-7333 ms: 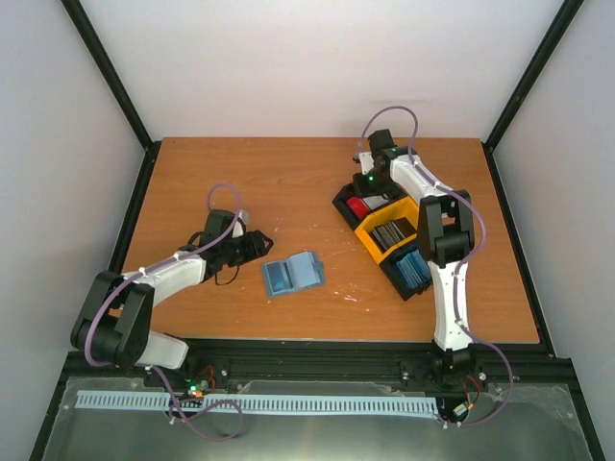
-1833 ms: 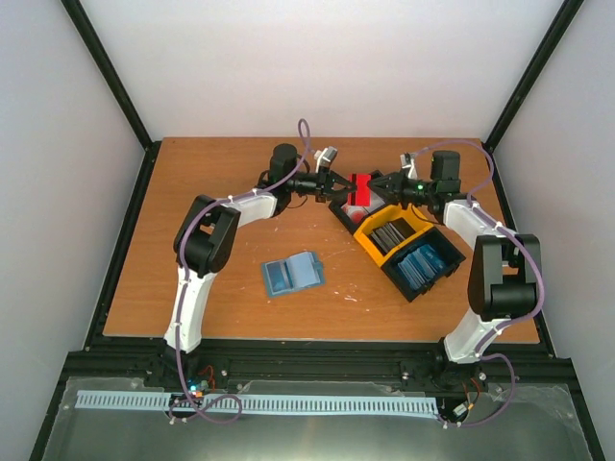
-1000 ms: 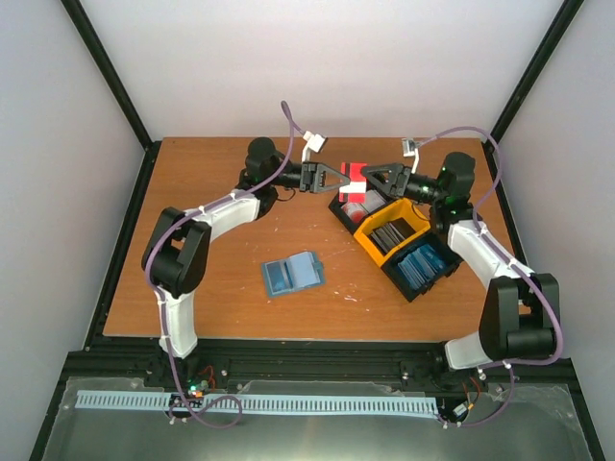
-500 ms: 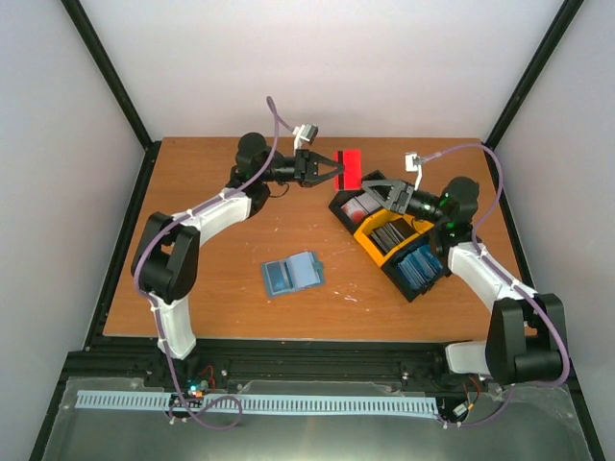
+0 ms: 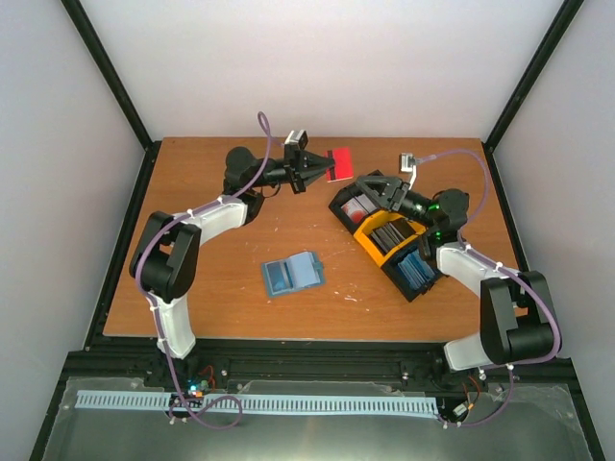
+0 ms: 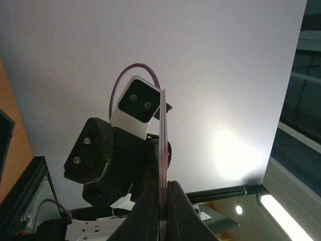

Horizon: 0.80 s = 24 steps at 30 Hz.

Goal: Put the credit cards into the card holder
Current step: Pick up the credit card from the storage box.

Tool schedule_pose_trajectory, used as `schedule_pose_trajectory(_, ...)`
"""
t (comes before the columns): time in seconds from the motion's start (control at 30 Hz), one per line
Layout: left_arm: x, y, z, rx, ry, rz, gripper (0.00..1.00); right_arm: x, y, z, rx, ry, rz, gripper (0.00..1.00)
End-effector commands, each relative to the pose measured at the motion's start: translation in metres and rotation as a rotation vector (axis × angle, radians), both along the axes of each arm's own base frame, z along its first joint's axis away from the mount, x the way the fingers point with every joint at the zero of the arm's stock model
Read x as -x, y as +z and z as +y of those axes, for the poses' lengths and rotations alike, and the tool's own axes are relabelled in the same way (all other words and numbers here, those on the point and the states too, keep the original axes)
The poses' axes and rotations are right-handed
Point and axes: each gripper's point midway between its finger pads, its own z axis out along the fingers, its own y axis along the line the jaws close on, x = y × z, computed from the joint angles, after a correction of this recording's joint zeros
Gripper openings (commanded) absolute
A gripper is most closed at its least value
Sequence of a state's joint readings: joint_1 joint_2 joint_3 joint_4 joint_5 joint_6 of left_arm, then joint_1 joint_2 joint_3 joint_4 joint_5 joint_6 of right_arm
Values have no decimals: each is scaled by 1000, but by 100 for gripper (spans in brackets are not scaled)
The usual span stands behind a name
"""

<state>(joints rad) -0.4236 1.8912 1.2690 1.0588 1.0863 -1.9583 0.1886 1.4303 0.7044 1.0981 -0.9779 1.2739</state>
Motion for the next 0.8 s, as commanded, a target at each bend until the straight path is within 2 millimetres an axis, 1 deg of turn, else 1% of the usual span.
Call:
schedule_pose_trajectory(0.0,11,36,8,72,-3,-19,1,1,10,12,10,14,-33,46)
schedule_pose_trajectory(0.1,11,35,8,71,-2,-13,1,0,12,16,24,16,-39,43)
schedule_pose_trajectory(0.53,17,32,10,55,1,-41,1,-8,14,15,46,-21,-26,42)
schedule_pose_trajectory(0.77,16,26,9,32,10,-41,1,-3,22,14,42,-15,-49,42)
